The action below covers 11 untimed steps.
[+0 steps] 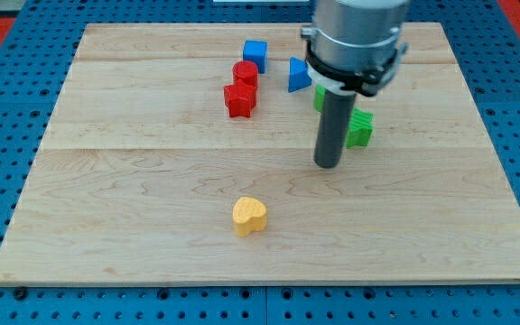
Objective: Move green star closer to the green circle
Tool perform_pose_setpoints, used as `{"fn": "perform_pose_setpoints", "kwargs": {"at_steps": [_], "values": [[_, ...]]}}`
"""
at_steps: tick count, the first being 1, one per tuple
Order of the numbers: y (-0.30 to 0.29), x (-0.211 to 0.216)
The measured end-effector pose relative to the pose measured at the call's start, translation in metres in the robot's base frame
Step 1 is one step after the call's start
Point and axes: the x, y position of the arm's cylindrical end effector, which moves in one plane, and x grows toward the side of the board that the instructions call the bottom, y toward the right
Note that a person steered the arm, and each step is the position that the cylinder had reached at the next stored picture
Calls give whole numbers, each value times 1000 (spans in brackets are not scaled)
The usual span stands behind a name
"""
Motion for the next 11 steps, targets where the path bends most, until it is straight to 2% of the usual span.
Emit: {"fn": "perform_pose_setpoints", "kwargs": {"at_steps": [1, 2, 4, 5, 7, 9, 10, 11], "values": [[31, -29], [43, -36], [45, -13], [64, -19], [63, -59], [93, -43], [109, -54], [100, -78]]}}
